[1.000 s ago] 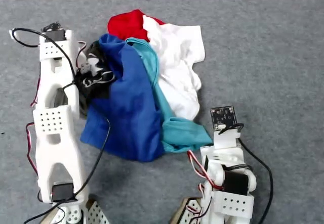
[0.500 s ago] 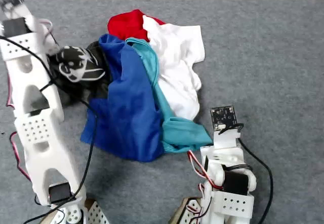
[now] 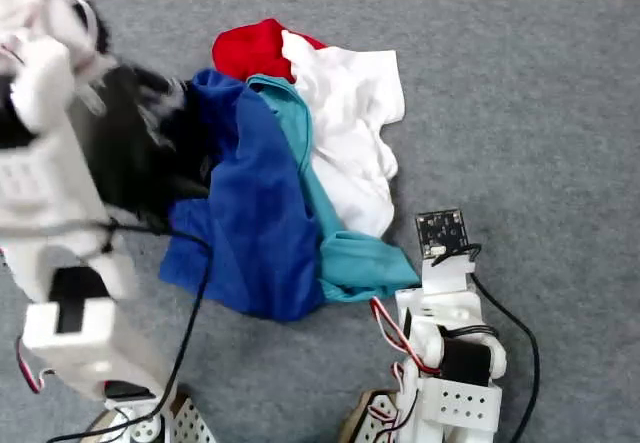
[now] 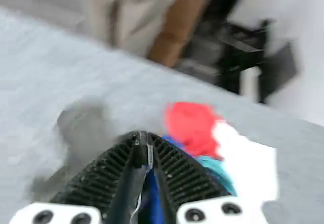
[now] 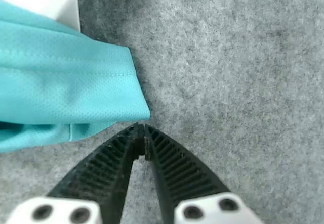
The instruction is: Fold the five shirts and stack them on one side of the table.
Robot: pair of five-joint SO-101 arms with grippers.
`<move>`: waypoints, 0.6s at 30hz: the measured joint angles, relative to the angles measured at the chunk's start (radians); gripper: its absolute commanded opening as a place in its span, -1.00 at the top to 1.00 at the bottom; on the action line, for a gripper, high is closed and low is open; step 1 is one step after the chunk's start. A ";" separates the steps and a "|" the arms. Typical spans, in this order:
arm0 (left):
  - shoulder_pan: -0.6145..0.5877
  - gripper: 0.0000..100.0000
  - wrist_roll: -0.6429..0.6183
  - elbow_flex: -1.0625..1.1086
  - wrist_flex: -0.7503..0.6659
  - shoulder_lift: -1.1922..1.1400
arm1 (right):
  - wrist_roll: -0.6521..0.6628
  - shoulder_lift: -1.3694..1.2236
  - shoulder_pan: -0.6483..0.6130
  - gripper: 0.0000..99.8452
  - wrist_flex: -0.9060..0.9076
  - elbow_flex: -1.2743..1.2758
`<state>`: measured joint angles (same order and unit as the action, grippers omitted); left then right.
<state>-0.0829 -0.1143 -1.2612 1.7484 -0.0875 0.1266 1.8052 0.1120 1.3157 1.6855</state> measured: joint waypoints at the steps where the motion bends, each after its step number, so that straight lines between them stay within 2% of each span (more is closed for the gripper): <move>1: 0.044 0.97 0.000 -0.003 0.000 0.029 | 0.000 0.000 0.000 0.99 0.000 0.000; 8: 0.414 0.96 0.000 -0.006 0.000 0.101 | 0.002 0.000 0.000 0.99 -0.029 0.000; 10: 0.473 0.96 0.006 0.006 0.000 0.101 | 0.002 0.000 0.000 0.99 -0.049 0.000; 12: 0.471 0.96 0.009 0.057 0.000 0.103 | 0.002 0.000 0.000 0.99 -0.078 0.000; 14: 0.405 0.96 0.009 0.126 0.000 0.101 | 0.002 0.000 0.000 0.96 -0.103 0.000; 16: 0.284 0.92 0.009 0.213 0.000 0.098 | 0.002 0.000 0.000 0.83 -0.124 0.000; 18: 0.141 0.74 0.008 0.319 0.000 0.095 | 0.002 0.000 0.000 0.62 -0.135 0.000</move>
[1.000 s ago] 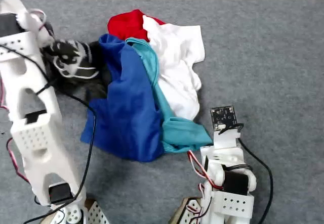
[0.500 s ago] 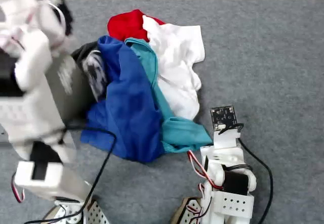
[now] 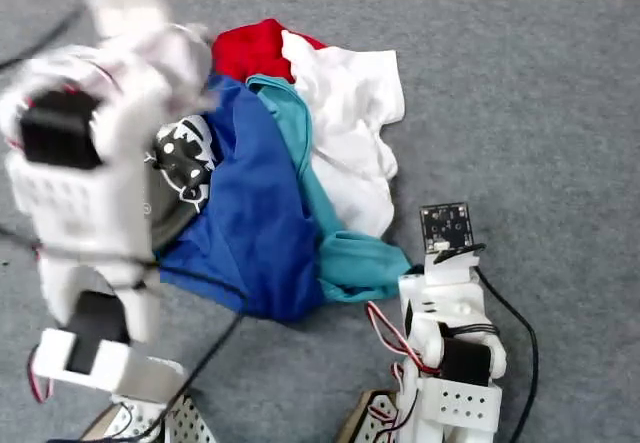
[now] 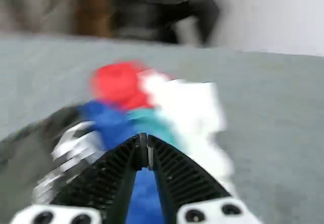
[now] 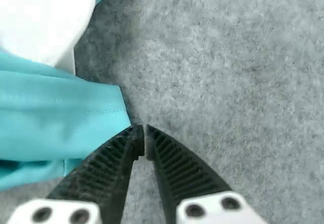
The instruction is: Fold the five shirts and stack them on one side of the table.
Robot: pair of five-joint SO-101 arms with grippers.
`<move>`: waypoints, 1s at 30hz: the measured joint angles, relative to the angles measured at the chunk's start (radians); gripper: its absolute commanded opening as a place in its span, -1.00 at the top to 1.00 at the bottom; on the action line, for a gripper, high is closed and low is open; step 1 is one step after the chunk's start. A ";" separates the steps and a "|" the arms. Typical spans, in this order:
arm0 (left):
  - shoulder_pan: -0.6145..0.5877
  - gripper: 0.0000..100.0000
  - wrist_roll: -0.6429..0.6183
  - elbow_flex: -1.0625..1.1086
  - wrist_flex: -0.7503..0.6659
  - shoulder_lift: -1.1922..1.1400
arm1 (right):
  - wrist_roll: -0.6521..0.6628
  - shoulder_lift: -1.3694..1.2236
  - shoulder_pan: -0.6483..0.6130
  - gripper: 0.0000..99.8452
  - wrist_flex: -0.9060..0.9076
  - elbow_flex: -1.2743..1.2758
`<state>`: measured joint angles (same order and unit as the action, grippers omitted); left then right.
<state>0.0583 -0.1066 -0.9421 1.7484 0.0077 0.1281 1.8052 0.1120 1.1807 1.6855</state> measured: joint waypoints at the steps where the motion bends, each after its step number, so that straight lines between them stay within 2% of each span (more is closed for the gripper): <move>1: -0.066 0.63 0.000 0.068 0.000 -0.008 | -0.002 0.000 0.000 0.51 -0.003 0.000; 4: -0.218 0.41 0.017 0.308 0.000 -0.049 | -0.002 0.000 0.000 0.30 -0.003 0.000; 8: -0.302 0.42 0.048 0.634 -0.077 -0.129 | -0.002 0.000 0.000 0.34 -0.003 -0.057; 15: -0.381 0.42 0.054 1.010 -0.382 -0.229 | 0.107 0.000 0.000 0.37 -0.017 -0.153; 21: -0.387 0.46 0.025 1.102 -0.532 -0.315 | 0.210 0.000 0.000 0.37 -0.094 -0.173; 23: -0.387 0.62 -0.017 1.103 -0.557 -0.342 | 0.232 0.000 0.000 0.37 -0.114 -0.178; 26: -0.385 1.00 -0.075 1.094 -0.569 -0.371 | 0.244 0.000 0.000 0.37 -0.141 -0.178; 27: -0.379 0.94 -0.084 1.080 -0.571 -0.387 | 0.244 0.000 0.000 0.37 -0.147 -0.184; 30: -0.376 0.96 -0.094 1.031 -0.574 -0.420 | 0.244 0.000 0.000 0.37 -0.157 -0.235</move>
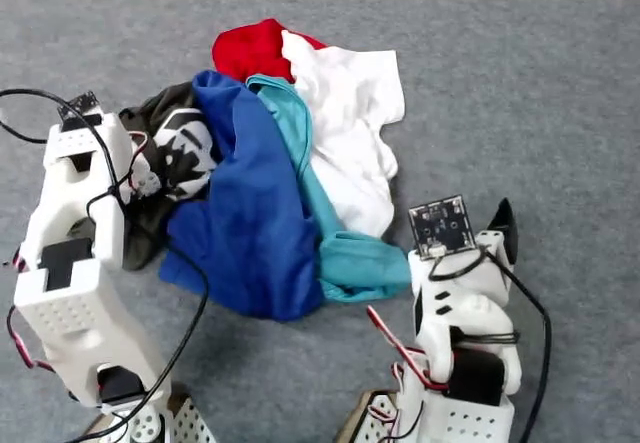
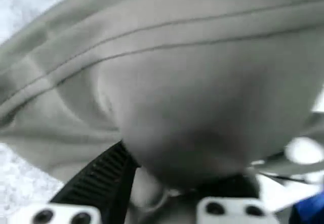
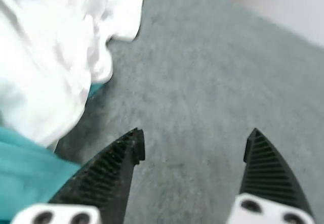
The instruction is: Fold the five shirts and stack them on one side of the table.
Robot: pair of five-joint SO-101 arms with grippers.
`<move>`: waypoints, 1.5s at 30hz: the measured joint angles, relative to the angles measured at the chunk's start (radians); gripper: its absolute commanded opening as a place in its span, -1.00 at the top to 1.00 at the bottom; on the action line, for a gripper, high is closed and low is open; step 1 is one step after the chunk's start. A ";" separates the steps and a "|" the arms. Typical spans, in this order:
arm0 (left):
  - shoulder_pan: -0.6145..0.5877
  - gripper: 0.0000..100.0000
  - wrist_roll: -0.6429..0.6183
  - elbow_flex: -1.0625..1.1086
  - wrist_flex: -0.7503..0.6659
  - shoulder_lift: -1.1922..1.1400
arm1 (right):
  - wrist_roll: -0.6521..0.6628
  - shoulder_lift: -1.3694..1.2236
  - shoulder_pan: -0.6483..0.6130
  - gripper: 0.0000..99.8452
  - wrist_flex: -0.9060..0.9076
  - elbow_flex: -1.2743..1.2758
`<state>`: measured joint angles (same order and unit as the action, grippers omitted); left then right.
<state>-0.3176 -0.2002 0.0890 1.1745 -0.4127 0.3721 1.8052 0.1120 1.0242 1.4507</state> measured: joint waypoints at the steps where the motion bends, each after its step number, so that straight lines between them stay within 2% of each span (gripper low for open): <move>1: 0.000 0.96 0.000 -0.017 0.005 0.000 | 0.000 0.000 0.000 0.37 0.000 -0.018; 4: 0.000 0.97 0.002 -0.089 0.078 -0.005 | -0.003 0.000 0.000 0.37 -0.014 -0.066; 8: -0.003 0.97 0.003 -0.255 0.250 0.034 | -0.074 0.000 0.000 0.37 -0.058 -0.103; 13: 0.025 0.97 -0.003 -0.572 0.456 0.176 | -0.127 0.000 0.098 0.37 -0.063 -0.104; 16: 0.081 0.97 -0.009 -0.733 0.549 0.256 | -0.184 0.000 0.166 0.37 -0.049 -0.092; 22: 0.313 0.96 -0.038 -0.928 0.574 0.445 | -0.299 0.000 0.245 0.37 0.066 0.008; 27: 0.629 0.96 -0.101 -0.968 0.502 0.494 | -0.324 0.000 0.304 0.37 0.083 0.098; 34: 0.987 0.96 -0.146 -0.971 0.262 0.414 | -0.324 0.000 0.442 0.37 0.083 0.192; 39: 1.119 0.96 -0.150 -0.971 0.117 0.224 | -0.325 0.000 0.528 0.37 0.084 0.235; 45: 1.220 0.96 -0.186 -0.971 -0.058 0.041 | -0.325 0.000 0.554 0.37 0.092 0.235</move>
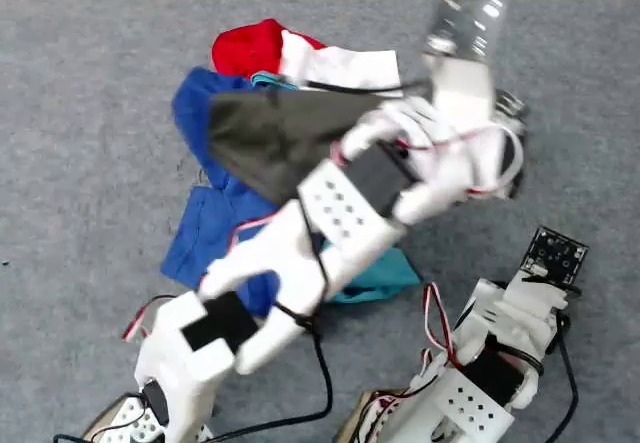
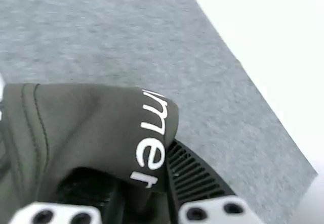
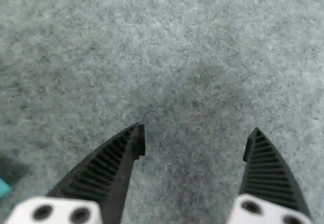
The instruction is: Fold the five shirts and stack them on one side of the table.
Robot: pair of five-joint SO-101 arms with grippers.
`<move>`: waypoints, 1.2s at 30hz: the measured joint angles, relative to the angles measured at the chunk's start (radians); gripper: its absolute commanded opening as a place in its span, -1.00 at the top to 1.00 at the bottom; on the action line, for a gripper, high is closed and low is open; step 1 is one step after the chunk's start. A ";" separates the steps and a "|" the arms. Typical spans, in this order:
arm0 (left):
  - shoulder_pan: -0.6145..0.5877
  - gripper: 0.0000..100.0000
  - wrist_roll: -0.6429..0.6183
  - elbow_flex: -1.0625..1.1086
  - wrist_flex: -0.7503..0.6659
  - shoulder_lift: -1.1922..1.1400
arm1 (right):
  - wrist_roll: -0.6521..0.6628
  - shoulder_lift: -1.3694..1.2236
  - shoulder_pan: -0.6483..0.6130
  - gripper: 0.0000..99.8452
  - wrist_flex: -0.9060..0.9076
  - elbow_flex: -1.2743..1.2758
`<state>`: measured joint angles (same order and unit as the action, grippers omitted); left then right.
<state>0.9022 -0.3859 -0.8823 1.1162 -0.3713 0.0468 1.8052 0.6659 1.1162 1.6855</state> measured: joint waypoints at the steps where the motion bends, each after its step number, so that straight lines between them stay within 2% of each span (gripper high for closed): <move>1: 0.017 0.96 -0.003 0.000 -0.014 -0.015 | 0.002 0.000 0.000 0.37 0.008 0.000; 5: 0.080 0.91 0.006 0.000 -0.037 -0.072 | 0.002 0.000 0.000 0.37 0.018 0.000; 8: 0.100 0.62 0.028 0.000 -0.012 -0.114 | 0.002 0.000 0.000 0.37 0.018 0.000; 10: 0.097 0.48 0.021 0.000 0.057 -0.130 | 0.002 0.000 0.000 0.37 0.018 0.000; 15: 0.072 0.46 -0.041 -0.077 0.288 -0.130 | 0.006 0.000 0.000 0.37 0.020 0.000; 19: -0.035 0.45 -0.014 -0.201 0.427 -0.132 | 0.078 0.000 0.000 0.37 0.020 0.000; 25: -0.338 0.45 -0.008 -0.296 0.582 -0.130 | 0.103 0.000 0.000 0.37 0.020 0.000; 30: -0.537 0.33 -0.003 -0.098 0.572 -0.138 | 0.103 0.000 0.000 0.37 0.020 0.000; 36: -0.606 0.33 -0.002 0.161 0.442 -0.241 | 0.103 0.000 0.000 0.37 0.020 0.000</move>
<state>0.2961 -0.3874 -0.7211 1.5581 -0.6122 0.1496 1.8052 0.6659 1.1362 1.6855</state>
